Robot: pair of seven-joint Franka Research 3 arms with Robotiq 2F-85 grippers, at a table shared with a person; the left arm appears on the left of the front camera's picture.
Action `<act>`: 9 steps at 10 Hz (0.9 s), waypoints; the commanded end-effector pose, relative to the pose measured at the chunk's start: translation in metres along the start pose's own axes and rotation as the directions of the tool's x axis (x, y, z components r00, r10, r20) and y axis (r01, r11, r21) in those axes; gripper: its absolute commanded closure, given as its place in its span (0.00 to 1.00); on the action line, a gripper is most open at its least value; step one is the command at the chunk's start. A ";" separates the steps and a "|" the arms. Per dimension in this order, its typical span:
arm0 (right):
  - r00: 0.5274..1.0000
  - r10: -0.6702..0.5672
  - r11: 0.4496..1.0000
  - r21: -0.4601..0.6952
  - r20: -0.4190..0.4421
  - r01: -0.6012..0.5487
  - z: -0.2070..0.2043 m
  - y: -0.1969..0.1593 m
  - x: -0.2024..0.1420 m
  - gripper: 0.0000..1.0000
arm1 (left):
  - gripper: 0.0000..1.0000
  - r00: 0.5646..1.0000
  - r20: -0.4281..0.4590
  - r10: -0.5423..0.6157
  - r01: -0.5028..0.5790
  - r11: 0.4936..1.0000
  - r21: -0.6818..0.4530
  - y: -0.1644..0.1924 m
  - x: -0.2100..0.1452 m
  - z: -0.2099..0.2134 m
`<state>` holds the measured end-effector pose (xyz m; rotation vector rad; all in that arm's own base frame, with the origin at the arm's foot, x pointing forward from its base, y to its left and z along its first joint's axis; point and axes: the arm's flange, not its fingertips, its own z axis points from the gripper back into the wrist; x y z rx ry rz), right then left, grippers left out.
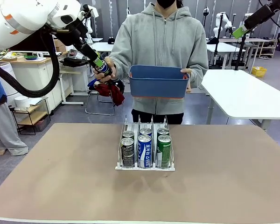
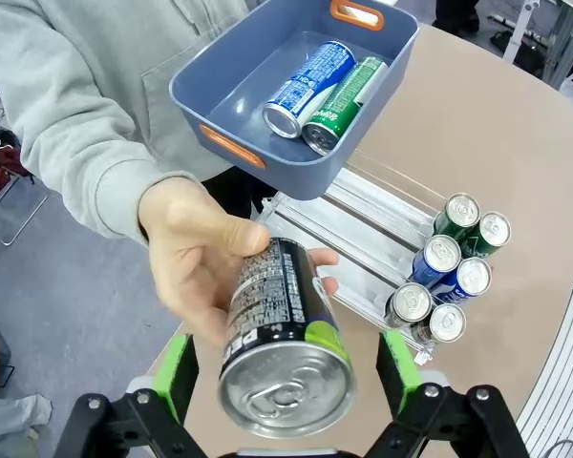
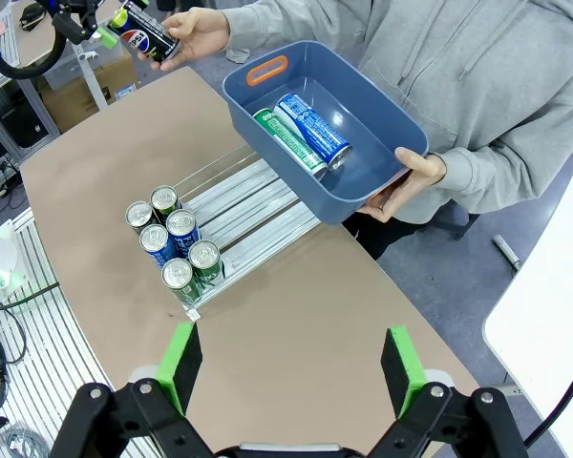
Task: Fill the beverage cans into the dispenser.
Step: Pick up the Pepsi coke handed by the human.
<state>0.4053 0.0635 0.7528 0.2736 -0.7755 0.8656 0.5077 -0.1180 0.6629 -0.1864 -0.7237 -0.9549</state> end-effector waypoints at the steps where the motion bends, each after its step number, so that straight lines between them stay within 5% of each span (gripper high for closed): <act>1: 1.000 0.001 1.000 0.003 -0.001 -0.001 0.000 0.001 0.000 0.00 | 0.00 1.000 0.009 -0.008 0.008 1.000 0.008 0.005 -0.008 -0.001; 5: 1.000 0.001 1.000 0.003 -0.001 -0.001 0.000 0.001 0.000 0.00 | 0.00 1.000 -0.001 -0.002 0.002 1.000 0.000 -0.001 0.000 0.000; 6: 1.000 0.001 1.000 0.003 -0.001 -0.001 0.000 0.001 0.000 0.00 | 0.59 1.000 0.002 0.001 -0.001 1.000 0.018 0.002 0.000 0.000; 7: 1.000 0.001 1.000 0.003 -0.001 -0.001 0.000 0.001 0.000 0.00 | 0.60 1.000 0.018 -0.008 0.007 1.000 0.029 0.004 0.000 -0.002; 8: 1.000 0.001 1.000 0.003 -0.001 -0.001 0.000 0.001 0.000 0.00 | 1.00 1.000 0.025 -0.002 0.001 1.000 0.027 0.002 0.000 -0.003; 9: 1.000 0.001 1.000 0.003 -0.001 -0.001 0.000 0.001 0.000 0.00 | 1.00 1.000 0.026 -0.004 0.003 1.000 0.029 0.003 -0.001 -0.003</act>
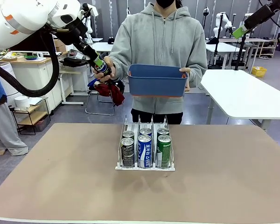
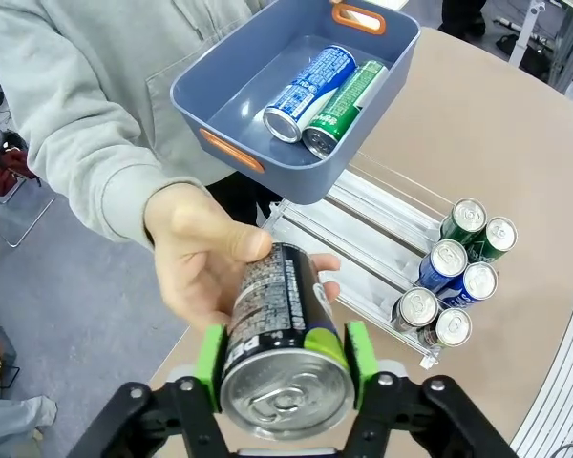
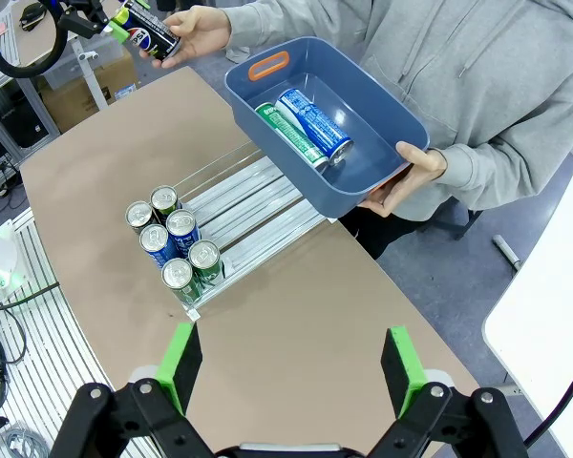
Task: Fill the beverage cans into the dispenser.
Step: Pick up the Pepsi coke handed by the human.
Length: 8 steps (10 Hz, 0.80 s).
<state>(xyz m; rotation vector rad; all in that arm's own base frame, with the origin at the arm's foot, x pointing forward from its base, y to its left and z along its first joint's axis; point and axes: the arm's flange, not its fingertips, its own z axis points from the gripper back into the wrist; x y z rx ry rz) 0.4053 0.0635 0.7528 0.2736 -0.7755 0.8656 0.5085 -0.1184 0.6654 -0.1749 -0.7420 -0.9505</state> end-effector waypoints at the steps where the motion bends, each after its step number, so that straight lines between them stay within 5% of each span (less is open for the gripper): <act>1: 1.000 0.001 1.000 0.003 -0.001 -0.001 0.000 0.001 0.000 0.00 | 0.77 1.000 0.010 -0.001 0.001 1.000 0.011 0.003 -0.004 -0.004; 3: 1.000 0.001 1.000 0.003 -0.001 -0.001 0.000 0.001 0.000 0.00 | 1.00 1.000 -0.005 0.004 -0.004 1.000 0.023 0.002 -0.003 -0.003; 8: 1.000 0.001 1.000 0.003 -0.001 -0.001 0.000 0.001 0.000 0.00 | 1.00 0.999 -0.028 -0.017 0.018 0.999 0.042 0.000 -0.003 0.002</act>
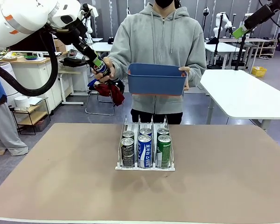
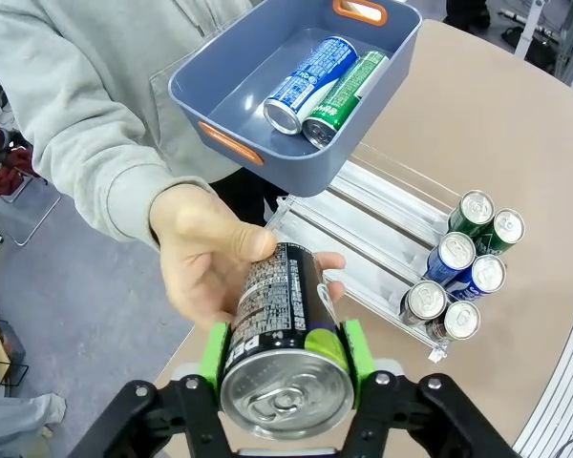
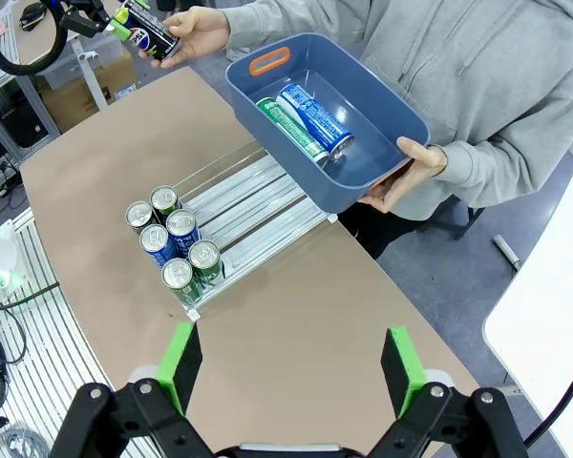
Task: Fill the beverage cans into the dispenser.
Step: Pick up the Pepsi coke handed by the human, then place the picked Pepsi coke in the line of the Automatic Can Dispenser with the same cans.
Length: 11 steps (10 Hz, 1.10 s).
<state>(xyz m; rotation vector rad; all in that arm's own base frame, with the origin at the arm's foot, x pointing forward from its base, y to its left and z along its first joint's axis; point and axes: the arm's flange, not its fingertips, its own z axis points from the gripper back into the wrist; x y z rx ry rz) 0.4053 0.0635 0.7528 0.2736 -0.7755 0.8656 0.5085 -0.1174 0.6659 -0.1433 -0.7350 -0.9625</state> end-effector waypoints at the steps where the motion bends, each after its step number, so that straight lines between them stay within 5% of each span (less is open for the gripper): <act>1: 1.000 0.001 1.000 0.003 -0.001 -0.001 0.000 0.001 0.000 0.00 | 1.00 1.000 0.025 0.015 -0.016 1.000 0.004 -0.002 0.000 0.001; 2: 1.000 0.001 1.000 0.003 -0.001 -0.001 0.000 0.001 0.000 0.00 | 0.62 1.000 0.000 0.000 0.000 1.000 0.000 0.000 0.000 0.000; 11: 1.000 0.001 1.000 0.003 -0.001 -0.001 0.000 0.001 0.000 0.00 | 0.62 1.000 0.000 0.000 0.000 1.000 0.000 0.000 0.000 0.000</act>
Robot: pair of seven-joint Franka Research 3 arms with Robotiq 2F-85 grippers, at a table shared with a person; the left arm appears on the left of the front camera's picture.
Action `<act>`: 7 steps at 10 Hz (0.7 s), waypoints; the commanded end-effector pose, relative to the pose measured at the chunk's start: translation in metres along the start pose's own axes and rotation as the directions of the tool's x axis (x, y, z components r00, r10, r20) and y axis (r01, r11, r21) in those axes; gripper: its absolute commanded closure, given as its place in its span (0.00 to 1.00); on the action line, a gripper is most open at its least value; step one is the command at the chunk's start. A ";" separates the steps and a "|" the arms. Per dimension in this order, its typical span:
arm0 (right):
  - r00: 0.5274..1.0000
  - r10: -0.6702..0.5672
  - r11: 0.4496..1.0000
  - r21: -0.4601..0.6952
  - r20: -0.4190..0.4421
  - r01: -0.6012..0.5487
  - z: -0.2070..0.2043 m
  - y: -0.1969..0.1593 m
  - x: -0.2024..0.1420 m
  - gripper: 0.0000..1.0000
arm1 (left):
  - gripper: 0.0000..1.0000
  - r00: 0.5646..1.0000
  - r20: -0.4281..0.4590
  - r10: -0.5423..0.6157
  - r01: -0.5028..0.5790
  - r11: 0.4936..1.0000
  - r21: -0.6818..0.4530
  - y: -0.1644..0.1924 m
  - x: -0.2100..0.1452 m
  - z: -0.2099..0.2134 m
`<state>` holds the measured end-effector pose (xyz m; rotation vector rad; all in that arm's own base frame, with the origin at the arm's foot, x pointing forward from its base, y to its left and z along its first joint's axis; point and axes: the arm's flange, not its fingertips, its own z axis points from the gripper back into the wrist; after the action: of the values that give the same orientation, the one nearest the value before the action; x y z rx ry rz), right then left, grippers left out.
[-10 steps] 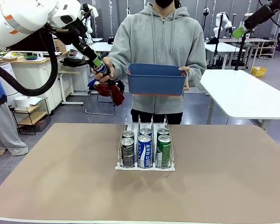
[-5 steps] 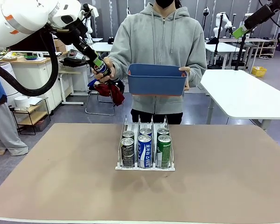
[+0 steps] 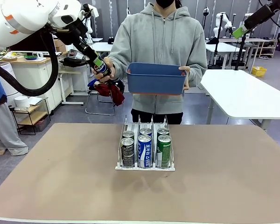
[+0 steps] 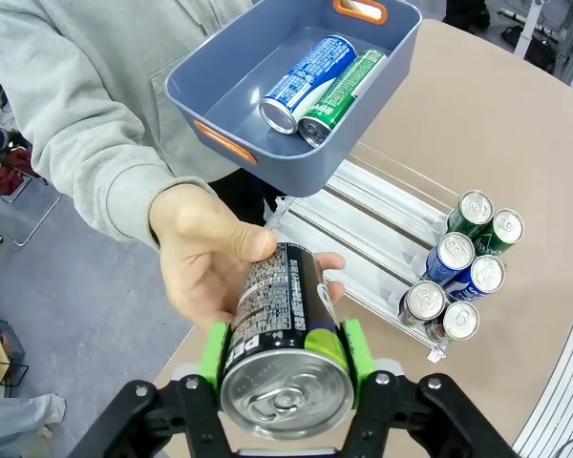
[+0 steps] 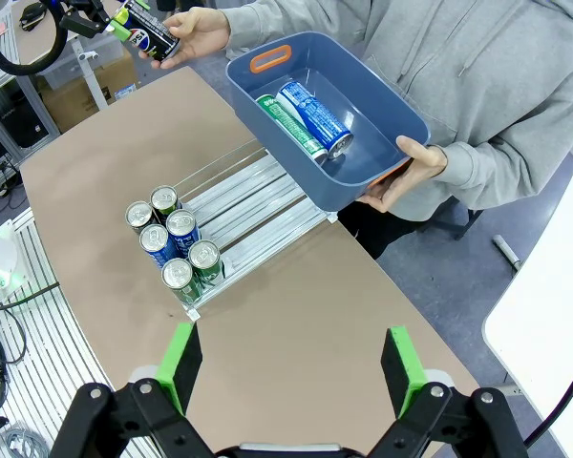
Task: Fill the beverage cans into the dispenser.
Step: Place the picked Pepsi coke in the line of the Automatic Can Dispenser with the same cans.
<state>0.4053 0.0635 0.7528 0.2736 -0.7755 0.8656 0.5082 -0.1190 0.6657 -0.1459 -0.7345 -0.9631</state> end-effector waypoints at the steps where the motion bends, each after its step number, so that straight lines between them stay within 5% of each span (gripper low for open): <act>1: 1.000 0.001 1.000 0.003 -0.001 -0.001 0.000 0.001 0.000 0.00 | 0.62 1.000 -0.001 0.000 0.000 1.000 0.002 0.001 -0.001 0.001; 7: 1.000 0.001 1.000 0.003 -0.001 -0.001 0.000 0.001 0.000 0.00 | 0.62 1.000 -0.001 0.000 0.000 1.000 0.002 0.001 -0.001 0.001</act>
<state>0.4053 0.0635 0.7528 0.2736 -0.7755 0.8656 0.5088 -0.1193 0.6644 -0.1471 -0.7307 -0.9636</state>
